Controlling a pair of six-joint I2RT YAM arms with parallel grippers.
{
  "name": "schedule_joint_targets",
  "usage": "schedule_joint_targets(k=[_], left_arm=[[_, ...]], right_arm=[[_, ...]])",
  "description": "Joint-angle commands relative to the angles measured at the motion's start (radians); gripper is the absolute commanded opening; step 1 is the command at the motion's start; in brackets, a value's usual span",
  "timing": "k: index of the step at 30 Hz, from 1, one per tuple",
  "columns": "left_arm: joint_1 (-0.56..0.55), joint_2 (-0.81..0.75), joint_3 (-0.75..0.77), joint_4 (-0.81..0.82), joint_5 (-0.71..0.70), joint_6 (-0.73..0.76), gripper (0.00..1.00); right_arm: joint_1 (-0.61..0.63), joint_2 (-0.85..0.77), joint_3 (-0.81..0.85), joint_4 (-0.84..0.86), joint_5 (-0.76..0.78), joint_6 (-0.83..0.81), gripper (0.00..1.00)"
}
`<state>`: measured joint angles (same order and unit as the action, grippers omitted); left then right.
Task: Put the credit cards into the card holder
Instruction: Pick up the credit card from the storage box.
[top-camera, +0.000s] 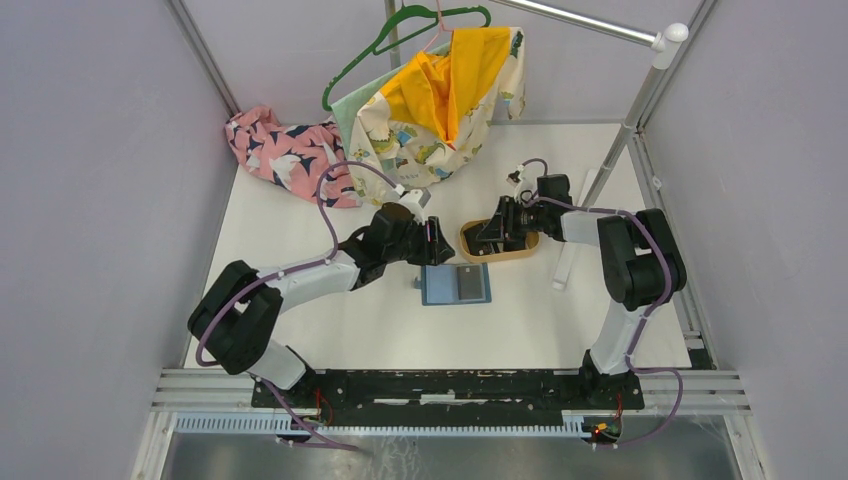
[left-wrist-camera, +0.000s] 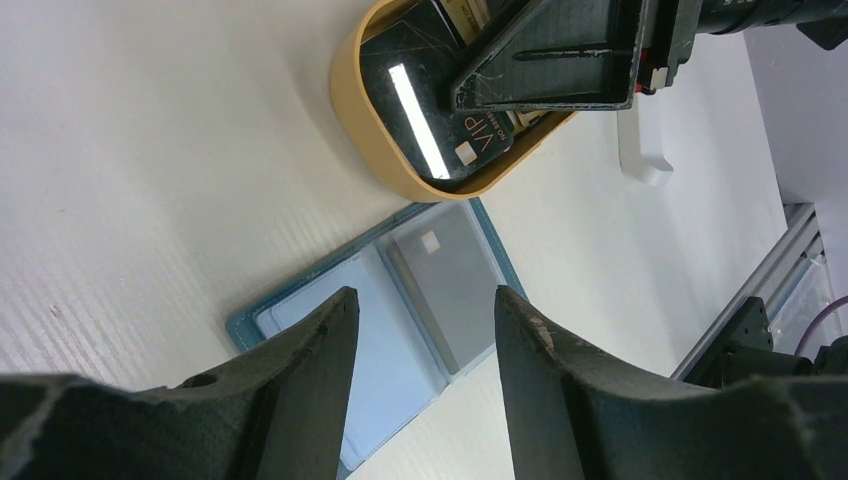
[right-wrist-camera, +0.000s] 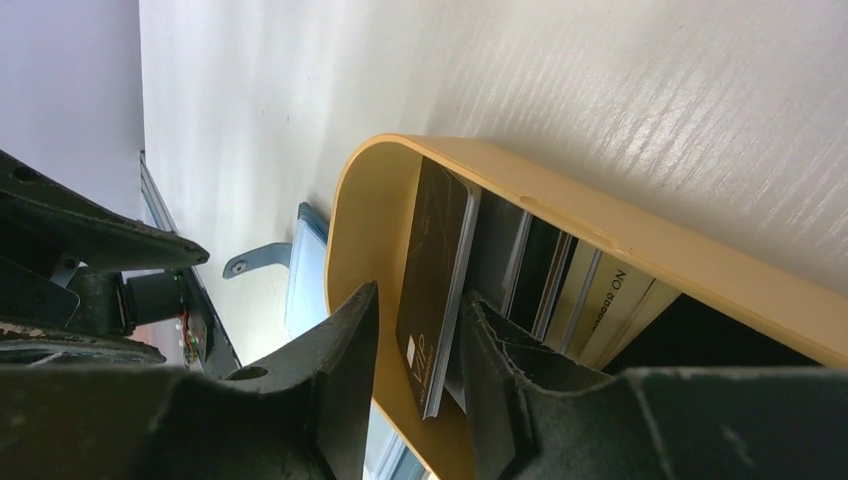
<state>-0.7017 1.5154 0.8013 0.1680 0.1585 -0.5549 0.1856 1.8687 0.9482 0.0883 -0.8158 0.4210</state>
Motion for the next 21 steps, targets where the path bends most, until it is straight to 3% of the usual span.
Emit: schedule_joint_targets(k=[1, 8, 16, 21], left_arm=[[0.005, -0.036, -0.008, 0.021, -0.014, 0.041, 0.59], [0.005, -0.031, -0.024, 0.035, -0.011, 0.032, 0.59], [0.005, -0.034, -0.033, 0.042, -0.01, 0.027, 0.59], [0.005, -0.046, -0.04, 0.041, -0.017, 0.029, 0.59]], right_arm=[[0.023, 0.004, 0.056, -0.082, 0.016, -0.09, 0.42], [0.096, 0.041, 0.149, -0.261, 0.158, -0.233, 0.45], [0.107, 0.075, 0.172, -0.301, 0.231, -0.251, 0.38], [0.095, 0.062, 0.184, -0.312, 0.213, -0.255, 0.07]])
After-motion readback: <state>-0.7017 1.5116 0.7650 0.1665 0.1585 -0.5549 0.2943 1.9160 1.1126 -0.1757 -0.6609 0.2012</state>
